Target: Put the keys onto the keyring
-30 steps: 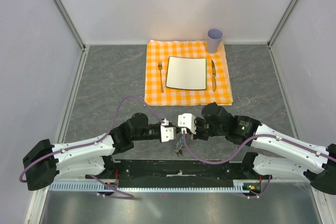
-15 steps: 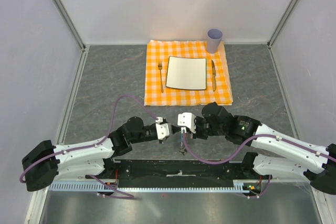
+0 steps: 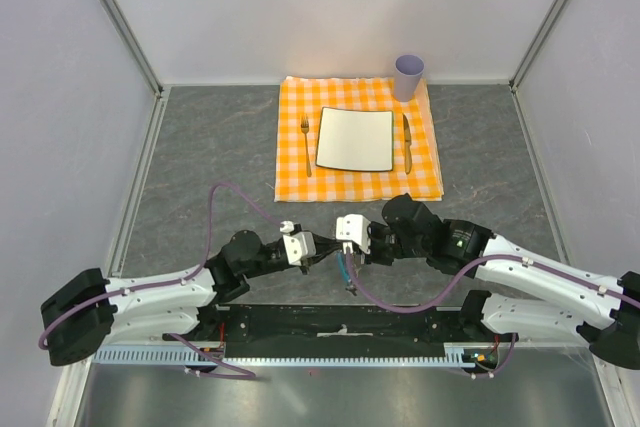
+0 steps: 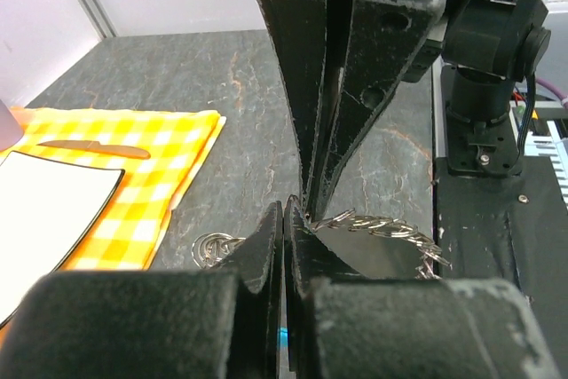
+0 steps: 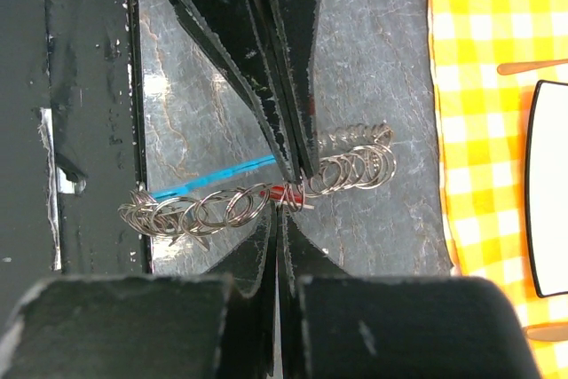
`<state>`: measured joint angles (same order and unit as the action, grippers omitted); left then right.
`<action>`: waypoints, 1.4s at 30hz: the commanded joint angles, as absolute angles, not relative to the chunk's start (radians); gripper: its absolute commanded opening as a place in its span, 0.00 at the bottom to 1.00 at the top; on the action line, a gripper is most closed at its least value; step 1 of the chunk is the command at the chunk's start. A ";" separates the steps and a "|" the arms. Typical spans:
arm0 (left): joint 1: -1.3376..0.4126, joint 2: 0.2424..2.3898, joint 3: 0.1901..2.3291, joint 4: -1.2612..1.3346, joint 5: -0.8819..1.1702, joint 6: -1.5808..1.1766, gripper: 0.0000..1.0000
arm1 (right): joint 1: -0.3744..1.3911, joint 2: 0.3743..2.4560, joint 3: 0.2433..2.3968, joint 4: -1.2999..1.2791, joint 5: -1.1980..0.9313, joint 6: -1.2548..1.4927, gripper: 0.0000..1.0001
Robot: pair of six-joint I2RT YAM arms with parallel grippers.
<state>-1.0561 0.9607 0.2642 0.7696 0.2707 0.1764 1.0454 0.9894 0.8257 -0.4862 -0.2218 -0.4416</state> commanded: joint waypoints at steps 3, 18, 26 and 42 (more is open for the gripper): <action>-1.058 0.997 0.262 1.052 0.265 0.101 0.02 | 1.049 0.999 0.836 -0.476 -0.262 -0.449 0.00; -1.058 1.003 0.230 1.104 0.271 0.107 0.02 | 1.049 0.956 0.815 -0.437 -0.173 -0.405 0.16; -1.058 0.991 0.221 1.103 0.259 0.118 0.02 | 1.048 0.908 0.819 -0.434 -0.130 -0.390 0.47; -1.058 0.953 0.207 1.101 0.273 0.121 0.02 | 1.020 0.844 0.807 -0.319 -0.236 -0.364 0.40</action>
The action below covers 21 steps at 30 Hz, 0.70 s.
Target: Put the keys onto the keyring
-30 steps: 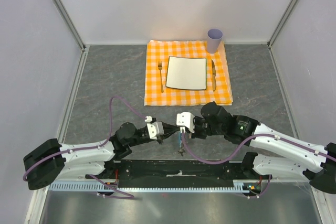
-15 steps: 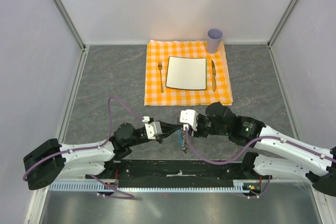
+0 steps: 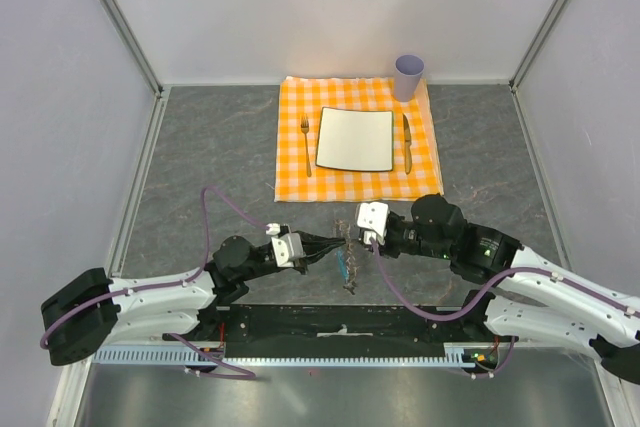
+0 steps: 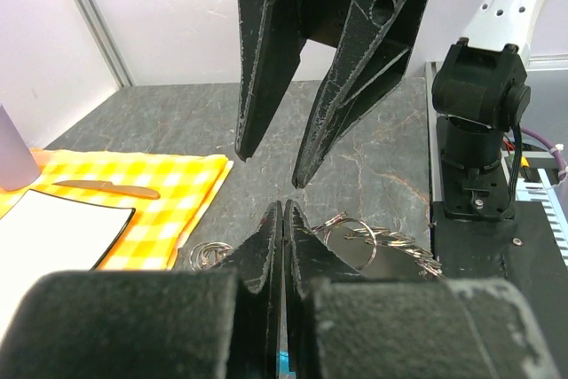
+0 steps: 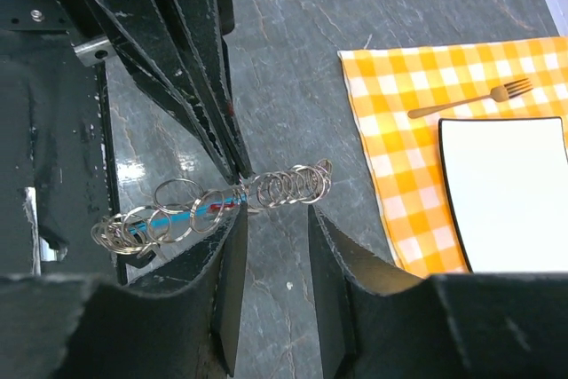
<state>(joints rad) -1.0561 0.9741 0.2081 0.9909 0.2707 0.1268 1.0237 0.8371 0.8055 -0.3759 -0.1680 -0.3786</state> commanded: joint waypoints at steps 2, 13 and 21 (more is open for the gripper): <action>-1.058 0.950 0.207 1.107 0.276 0.118 0.02 | 1.017 0.848 0.807 -0.321 -0.241 -0.368 0.39; -1.058 0.942 0.204 1.112 0.273 0.120 0.02 | 1.000 0.873 0.805 -0.321 -0.281 -0.368 0.33; -1.058 0.936 0.204 1.114 0.287 0.117 0.02 | 0.985 0.888 0.801 -0.301 -0.307 -0.368 0.25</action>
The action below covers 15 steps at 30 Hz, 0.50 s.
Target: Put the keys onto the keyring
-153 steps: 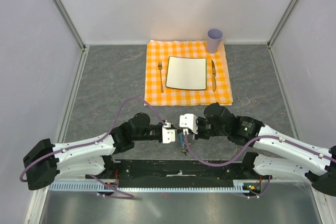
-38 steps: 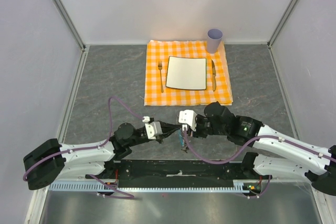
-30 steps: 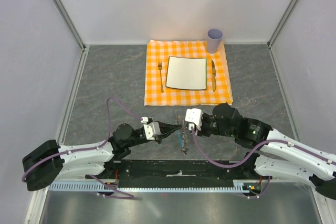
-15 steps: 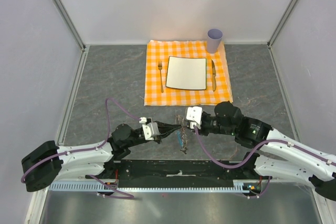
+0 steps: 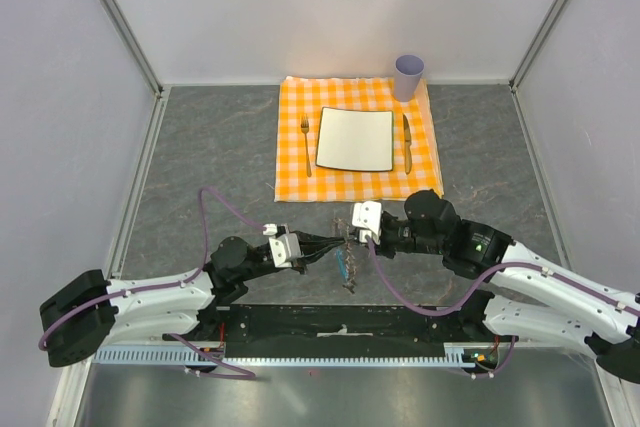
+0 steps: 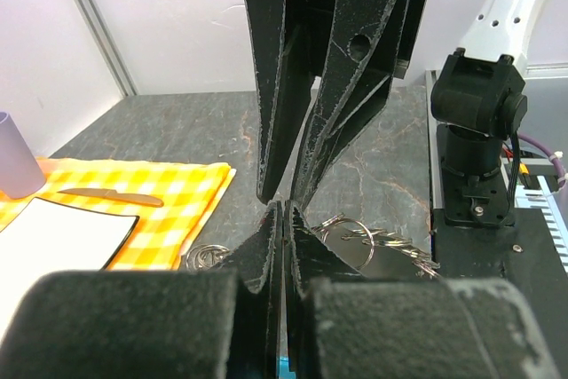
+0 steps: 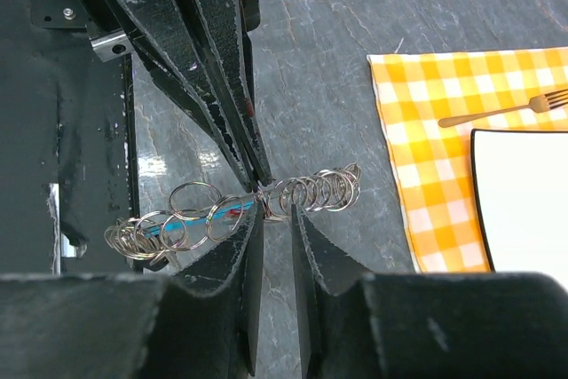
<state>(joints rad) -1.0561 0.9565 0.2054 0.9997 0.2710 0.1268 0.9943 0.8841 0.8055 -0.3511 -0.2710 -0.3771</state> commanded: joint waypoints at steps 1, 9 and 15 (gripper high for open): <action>-1.058 0.939 0.206 1.115 0.288 0.114 0.02 | 0.983 0.887 0.801 -0.296 -0.307 -0.367 0.24; -1.058 0.948 0.203 1.124 0.304 0.110 0.02 | 0.974 0.885 0.802 -0.279 -0.328 -0.367 0.11; -1.058 0.954 0.206 1.114 0.292 0.115 0.02 | 0.974 0.884 0.808 -0.284 -0.338 -0.371 0.00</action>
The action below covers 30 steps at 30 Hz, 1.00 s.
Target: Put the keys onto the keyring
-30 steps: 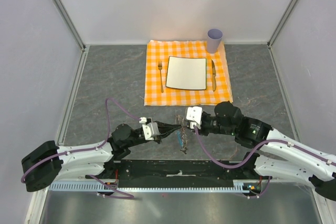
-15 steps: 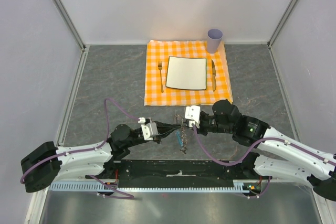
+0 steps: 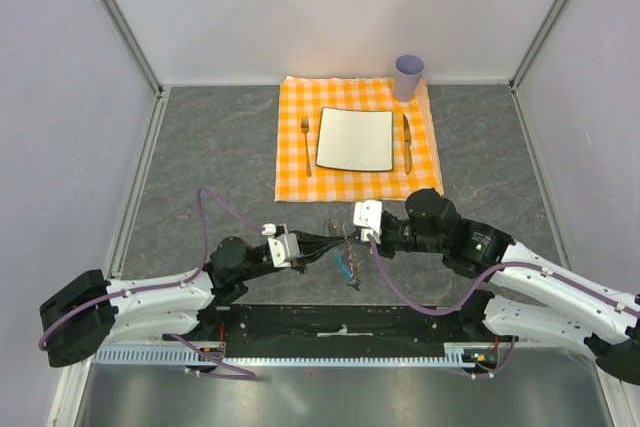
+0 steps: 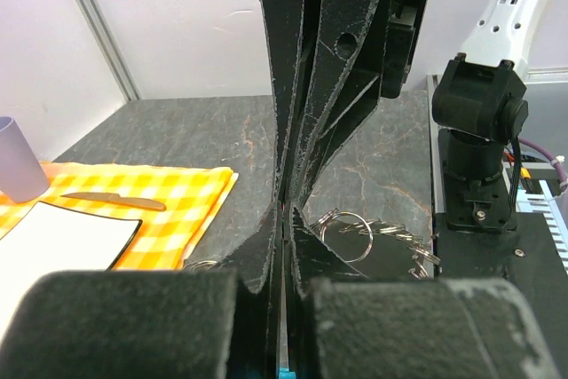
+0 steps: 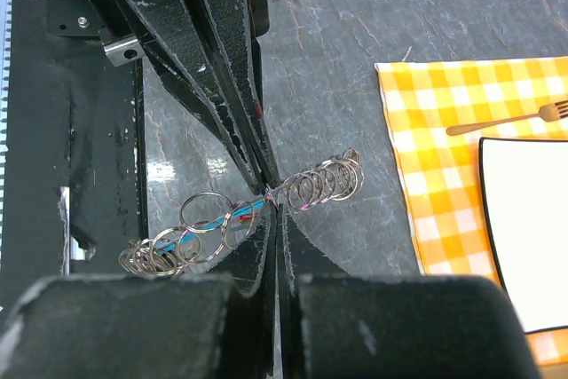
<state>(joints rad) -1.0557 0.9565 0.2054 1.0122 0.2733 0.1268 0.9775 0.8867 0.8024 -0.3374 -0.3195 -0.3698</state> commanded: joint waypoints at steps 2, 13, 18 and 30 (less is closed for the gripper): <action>-1.058 0.942 0.216 1.074 0.279 0.121 0.02 | 0.974 0.882 0.821 -0.313 -0.315 -0.383 0.00; -1.054 0.792 0.371 0.468 0.218 0.186 0.31 | 0.974 0.957 0.959 -0.561 -0.219 -0.497 0.00; -1.040 0.845 0.428 0.394 0.251 0.172 0.34 | 0.976 0.996 1.023 -0.632 -0.210 -0.532 0.00; -0.965 1.005 0.446 0.626 0.449 0.090 0.37 | 0.977 1.017 1.066 -0.666 -0.229 -0.555 0.00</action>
<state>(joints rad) -0.9764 0.9962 0.3977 0.5278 0.3641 0.1158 0.9760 1.0180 1.0203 -0.6819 -0.2203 -0.5346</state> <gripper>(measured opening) 0.366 0.007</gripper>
